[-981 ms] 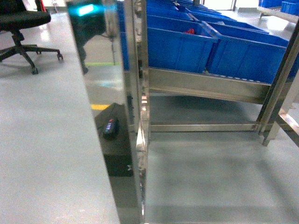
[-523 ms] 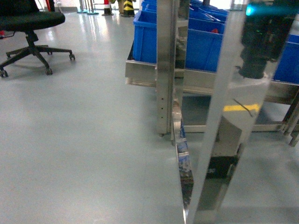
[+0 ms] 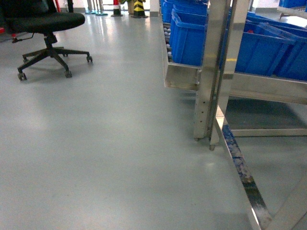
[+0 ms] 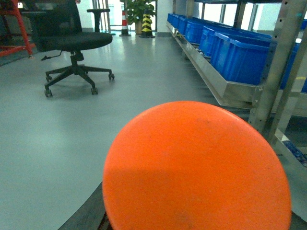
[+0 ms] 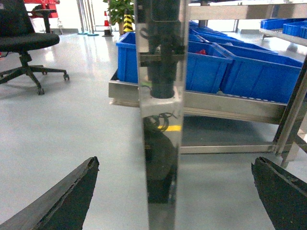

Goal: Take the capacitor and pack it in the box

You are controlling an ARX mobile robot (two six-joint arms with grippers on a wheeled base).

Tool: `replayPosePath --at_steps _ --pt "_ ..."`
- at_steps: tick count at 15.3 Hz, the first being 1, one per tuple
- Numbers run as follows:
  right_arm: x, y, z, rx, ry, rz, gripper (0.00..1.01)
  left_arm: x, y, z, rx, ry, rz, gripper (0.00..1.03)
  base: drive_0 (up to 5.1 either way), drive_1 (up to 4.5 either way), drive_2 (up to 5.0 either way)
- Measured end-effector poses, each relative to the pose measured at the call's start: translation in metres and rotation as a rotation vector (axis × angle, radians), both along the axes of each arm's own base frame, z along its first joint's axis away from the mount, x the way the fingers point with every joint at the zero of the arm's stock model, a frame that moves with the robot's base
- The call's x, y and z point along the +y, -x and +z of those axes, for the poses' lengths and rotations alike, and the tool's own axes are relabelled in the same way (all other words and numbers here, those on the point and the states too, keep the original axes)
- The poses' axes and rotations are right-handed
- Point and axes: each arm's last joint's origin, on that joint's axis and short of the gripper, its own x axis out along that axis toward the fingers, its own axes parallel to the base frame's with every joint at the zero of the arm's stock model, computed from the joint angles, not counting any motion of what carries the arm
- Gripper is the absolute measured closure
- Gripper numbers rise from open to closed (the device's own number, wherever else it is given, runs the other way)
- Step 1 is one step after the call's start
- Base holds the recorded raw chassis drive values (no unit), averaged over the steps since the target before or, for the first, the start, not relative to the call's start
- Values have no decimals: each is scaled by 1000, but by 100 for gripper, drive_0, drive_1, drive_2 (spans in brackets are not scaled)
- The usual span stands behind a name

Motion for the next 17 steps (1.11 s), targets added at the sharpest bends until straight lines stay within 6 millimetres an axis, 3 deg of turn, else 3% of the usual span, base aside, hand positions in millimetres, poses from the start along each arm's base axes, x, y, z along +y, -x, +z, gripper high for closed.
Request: replayPosePath --at_steps 17 --pt "0 0 0 3 0 0 3 0 0 0 1 0 1 59 -504 241 241"
